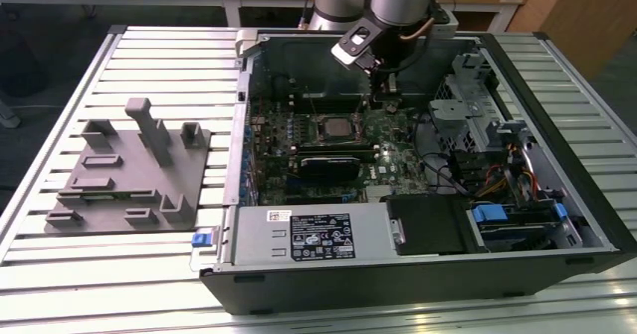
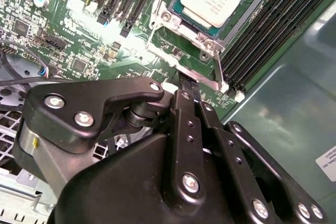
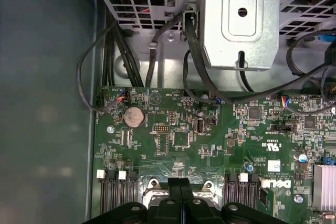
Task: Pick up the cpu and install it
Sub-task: 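Close the cpu cover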
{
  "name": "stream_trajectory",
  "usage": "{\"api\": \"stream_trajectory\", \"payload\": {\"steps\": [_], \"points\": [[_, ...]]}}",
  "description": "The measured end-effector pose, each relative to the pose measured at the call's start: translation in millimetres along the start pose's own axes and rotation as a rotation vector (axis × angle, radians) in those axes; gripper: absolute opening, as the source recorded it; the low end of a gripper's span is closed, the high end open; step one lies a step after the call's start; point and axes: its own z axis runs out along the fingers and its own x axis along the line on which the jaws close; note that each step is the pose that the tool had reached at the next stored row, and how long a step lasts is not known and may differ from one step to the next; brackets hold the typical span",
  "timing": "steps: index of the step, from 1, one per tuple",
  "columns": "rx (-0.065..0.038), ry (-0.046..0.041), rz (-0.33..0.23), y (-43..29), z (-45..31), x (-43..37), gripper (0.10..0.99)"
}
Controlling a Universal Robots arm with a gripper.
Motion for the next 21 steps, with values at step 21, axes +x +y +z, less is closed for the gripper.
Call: {"api": "stream_trajectory", "payload": {"steps": [21], "points": [[0.000,0.0000,0.000,-12.4,0.4,0.2,0.106]]}}
